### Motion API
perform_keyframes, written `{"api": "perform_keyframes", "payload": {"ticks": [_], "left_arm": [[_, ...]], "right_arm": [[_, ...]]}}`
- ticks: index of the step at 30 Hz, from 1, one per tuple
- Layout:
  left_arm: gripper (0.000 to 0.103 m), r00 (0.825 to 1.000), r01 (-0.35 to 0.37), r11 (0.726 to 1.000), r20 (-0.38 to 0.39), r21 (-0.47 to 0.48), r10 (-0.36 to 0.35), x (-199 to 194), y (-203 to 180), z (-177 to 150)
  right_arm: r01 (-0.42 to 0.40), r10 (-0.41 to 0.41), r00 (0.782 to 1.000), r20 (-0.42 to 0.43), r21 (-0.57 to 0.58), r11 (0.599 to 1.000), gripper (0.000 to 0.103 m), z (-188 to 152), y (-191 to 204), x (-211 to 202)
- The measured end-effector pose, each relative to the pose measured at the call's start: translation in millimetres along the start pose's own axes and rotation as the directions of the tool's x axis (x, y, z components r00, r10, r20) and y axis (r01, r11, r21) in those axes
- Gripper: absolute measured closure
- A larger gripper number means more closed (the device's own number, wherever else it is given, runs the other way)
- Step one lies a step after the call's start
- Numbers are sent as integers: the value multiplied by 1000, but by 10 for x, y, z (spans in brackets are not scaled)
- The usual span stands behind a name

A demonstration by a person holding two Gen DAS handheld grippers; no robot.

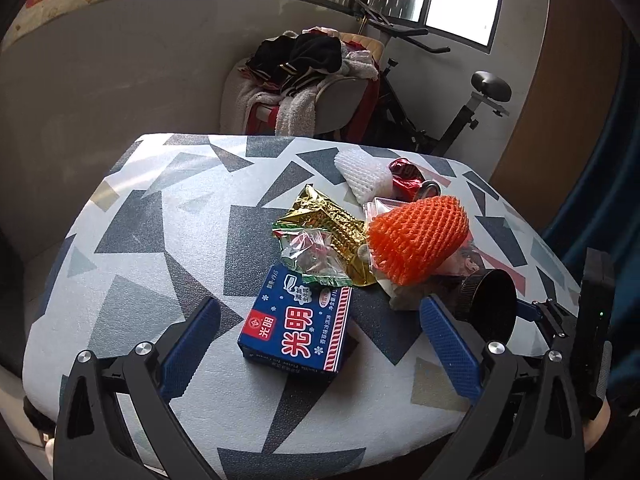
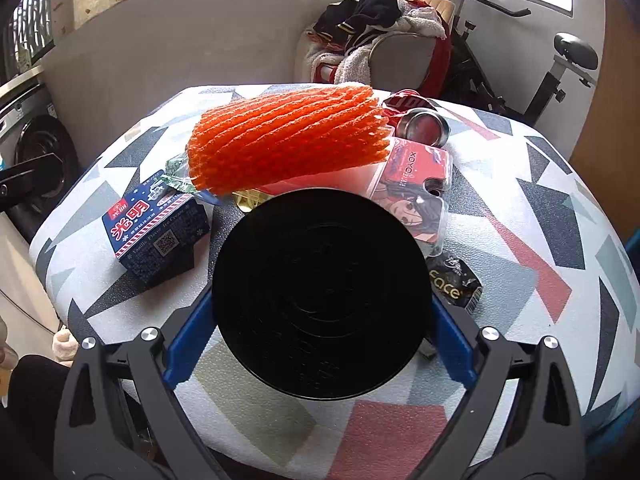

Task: Collect trash
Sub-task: 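Grasp the orange foam net with the left gripper while the right gripper grasps the black lid, then lower the orange foam net and black lid into the brown bin and release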

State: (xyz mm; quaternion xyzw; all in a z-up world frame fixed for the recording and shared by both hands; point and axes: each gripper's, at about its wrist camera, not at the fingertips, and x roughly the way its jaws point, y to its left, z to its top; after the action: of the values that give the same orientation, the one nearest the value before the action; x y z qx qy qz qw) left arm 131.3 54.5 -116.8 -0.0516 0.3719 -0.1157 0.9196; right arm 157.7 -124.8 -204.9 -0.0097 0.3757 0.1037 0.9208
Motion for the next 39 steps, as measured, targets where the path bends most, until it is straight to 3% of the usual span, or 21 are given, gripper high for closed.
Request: {"api": "perform_keyframes", "payload": {"ticks": [4,7,10,12,15,23,27,32,39], "left_arm": [[13,990,122,986,-52,-117,-129,382,-165,279],[15,983,141,966,-88,-216,-163,679,-222,413],[23,983,126,969,-106,-213,-152,918,-306,465],[62,977,123,971,-148,-206,-156,1065,-341,455],[86,978,110,972,-151,-207,-142,1077,-325,419],[91,993,110,994,-40,-29,-111,519,-518,566],[92,994,105,992,5,71,-106,187,-634,528],[92,996,83,981,22,175,-89,-151,-718,222],[92,994,99,970,17,223,-105,-532,-657,-411]], "right_arm": [[31,-31,999,27,7,1000,9,-97,-176,-188],[33,-34,999,26,43,999,9,-159,-336,-262],[37,-38,999,23,66,997,9,-207,-454,-308],[39,-41,999,19,68,997,9,-223,-500,-330],[25,-28,999,36,81,996,9,-229,-552,-430],[13,-21,996,88,92,996,9,-157,-558,-670],[12,-21,993,114,84,996,9,-152,-502,-830],[19,-29,990,135,80,997,9,-220,-482,-1018],[33,-40,990,136,49,998,9,-482,-461,-1192]]}}
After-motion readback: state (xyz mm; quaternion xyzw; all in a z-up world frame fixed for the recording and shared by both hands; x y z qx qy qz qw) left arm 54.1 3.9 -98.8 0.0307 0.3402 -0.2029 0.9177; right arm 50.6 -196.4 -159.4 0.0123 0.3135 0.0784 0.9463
